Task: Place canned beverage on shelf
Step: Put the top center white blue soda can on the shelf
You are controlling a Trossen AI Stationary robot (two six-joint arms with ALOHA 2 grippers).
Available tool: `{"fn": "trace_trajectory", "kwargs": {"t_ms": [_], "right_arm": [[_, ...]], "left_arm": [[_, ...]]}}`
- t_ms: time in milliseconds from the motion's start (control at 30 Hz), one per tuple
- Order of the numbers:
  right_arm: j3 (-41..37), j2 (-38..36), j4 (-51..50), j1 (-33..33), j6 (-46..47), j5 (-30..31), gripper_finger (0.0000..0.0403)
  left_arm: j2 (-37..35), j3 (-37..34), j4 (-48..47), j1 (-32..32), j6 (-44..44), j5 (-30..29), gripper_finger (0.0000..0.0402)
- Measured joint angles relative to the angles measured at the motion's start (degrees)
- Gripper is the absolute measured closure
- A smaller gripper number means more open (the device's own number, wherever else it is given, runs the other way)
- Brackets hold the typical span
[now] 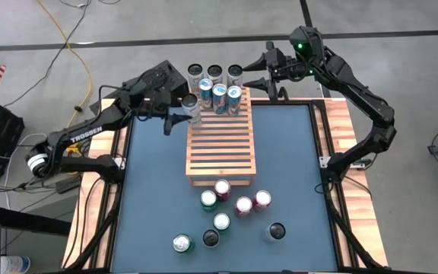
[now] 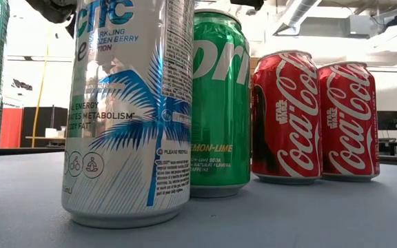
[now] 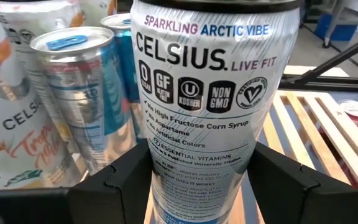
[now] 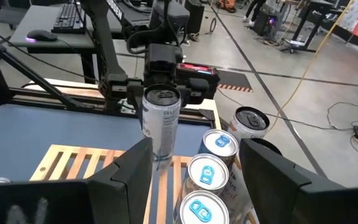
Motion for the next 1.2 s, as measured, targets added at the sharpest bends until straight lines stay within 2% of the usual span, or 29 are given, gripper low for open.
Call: {"fn": "trace_trajectory", "kwargs": {"t_ms": [333,533,867,1200], "right_arm": [[0.0,0.0,-0.02,0.02,0.29,0.0,0.0171],[0.0,0.02,-0.48,0.02,1.79,0.0,0.0171],[0.0,0.02,-2.62,0.02,1.77,-0.07,0.0171],[0.0,0.02,-3.15,0.02,1.53,-0.26,0.0171]], "left_arm": [[4.74,-0.04,5.32,0.02,-0.48,0.69,0.0193],[5.14,-0.04,4.68,0.78,-1.41,2.41,0.0192],[5.01,0.04,3.39,2.19,-4.54,0.98,0.0116],[4.26,0.04,2.49,2.51,-6.04,1.05,0.0093]]}}
